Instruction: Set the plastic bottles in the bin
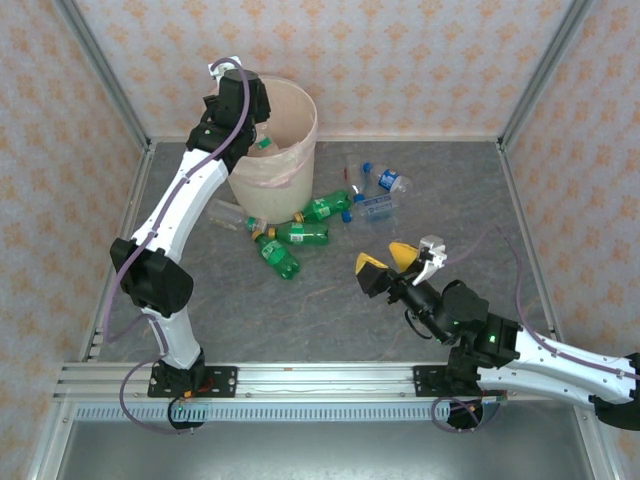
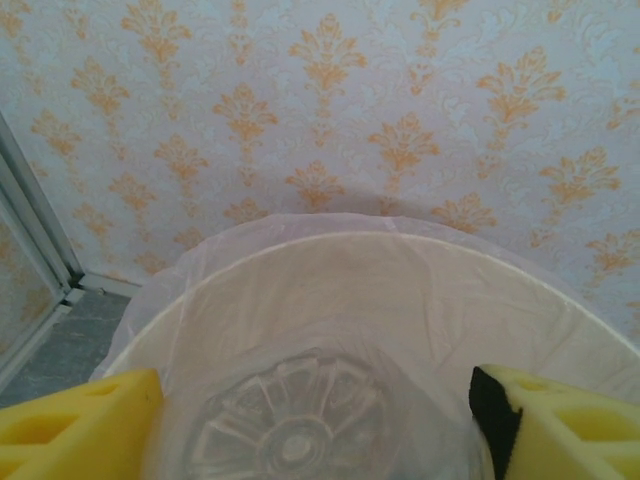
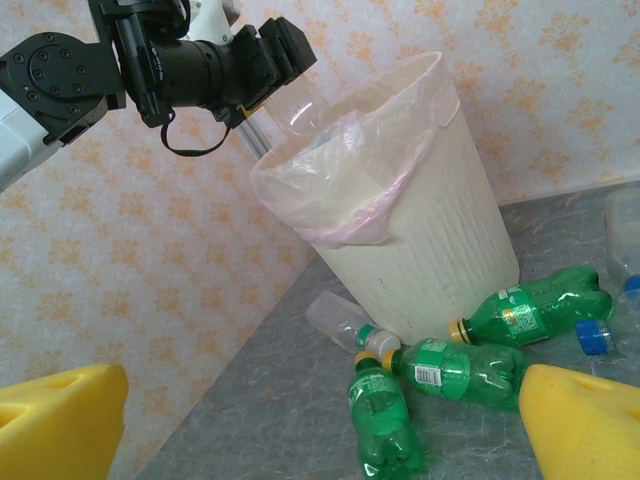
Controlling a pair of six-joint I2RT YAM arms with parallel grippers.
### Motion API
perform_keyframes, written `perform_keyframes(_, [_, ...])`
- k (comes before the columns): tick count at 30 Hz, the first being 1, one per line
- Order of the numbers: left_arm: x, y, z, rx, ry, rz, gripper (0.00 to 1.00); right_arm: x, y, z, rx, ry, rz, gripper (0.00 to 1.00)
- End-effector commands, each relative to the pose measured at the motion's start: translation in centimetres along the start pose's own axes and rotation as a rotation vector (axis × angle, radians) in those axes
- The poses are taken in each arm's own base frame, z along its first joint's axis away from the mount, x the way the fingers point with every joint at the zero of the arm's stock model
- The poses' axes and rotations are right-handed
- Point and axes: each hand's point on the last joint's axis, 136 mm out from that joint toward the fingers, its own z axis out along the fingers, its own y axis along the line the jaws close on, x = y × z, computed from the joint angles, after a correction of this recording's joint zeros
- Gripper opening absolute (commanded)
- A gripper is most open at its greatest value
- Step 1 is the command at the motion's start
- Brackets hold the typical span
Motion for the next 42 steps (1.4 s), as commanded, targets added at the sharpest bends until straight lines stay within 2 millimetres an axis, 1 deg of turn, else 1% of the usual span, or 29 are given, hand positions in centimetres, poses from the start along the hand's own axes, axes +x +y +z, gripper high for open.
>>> perform_keyframes(1, [-1.9, 0.0, -2.5, 0.050, -0.023, -0.041, 0.88, 0.4, -0.8, -0.2, 0.025, -0.001, 0.009, 1.00])
perform_keyframes(4, [-2.2, 0.3, -3.6, 0.065, -0.020, -0.067, 0.90, 0.7, -1.0, -0.2, 0.027, 0.002, 0.008, 1.00])
perform_keyframes(6, [-2.2, 0.6, -4.3, 0.074, -0.017, -0.081, 0.93, 0.9, -1.0, -0.2, 0.026, 0.002, 0.009, 1.00])
perform_keyframes(8, [-2.1, 1.0, -5.1, 0.083, -0.013, -0.097, 0.99, 0.9, -0.9, -0.1, 0.023, 0.000, 0.012, 1.00])
perform_keyframes(13, [-0.9, 2.9, -7.4, 0.081, -0.009, -0.131, 0.99, 1.1, -0.9, 0.0, 0.018, 0.001, 0.013, 1.00])
perform_keyframes(18, [1.8, 5.4, -9.4, 0.064, 0.000, -0.160, 0.99, 1.3, -0.7, 0.3, 0.013, 0.003, 0.010, 1.00])
perform_keyframes(23, [5.0, 8.8, -11.1, 0.016, 0.019, -0.208, 0.99, 1.6, -0.5, 0.6, 0.011, 0.014, -0.001, 1.00])
perform_keyframes(25, [6.3, 10.7, -11.7, -0.023, 0.025, -0.229, 0.99, 1.8, -0.4, 0.8, 0.011, 0.022, -0.005, 1.00])
perform_keyframes(28, [8.9, 13.3, -11.9, -0.065, 0.070, -0.277, 0.99, 1.9, -0.3, 0.9, 0.010, 0.023, -0.011, 1.00])
perform_keyframes(31, [11.7, 15.8, -11.6, -0.107, 0.127, -0.332, 0.99, 1.9, -0.2, 1.0, 0.007, 0.025, -0.015, 1.00])
perform_keyframes(32, [12.6, 16.4, -11.4, -0.116, 0.144, -0.336, 0.99, 2.0, -0.2, 1.0, 0.006, 0.026, -0.015, 1.00])
perform_keyframes(34, [15.0, 17.6, -10.8, -0.142, 0.193, -0.393, 0.99, 2.1, -0.2, 1.1, 0.005, 0.027, -0.016, 1.00])
perform_keyframes(39, [19.8, 19.0, -8.8, -0.187, 0.332, -0.477, 0.99, 2.4, -0.2, 1.2, 0.006, 0.038, -0.020, 0.99])
perform_keyframes(42, [21.7, 18.8, -7.3, -0.181, 0.392, -0.515, 0.99, 2.4, -0.3, 1.1, 0.010, 0.041, -0.021, 1.00])
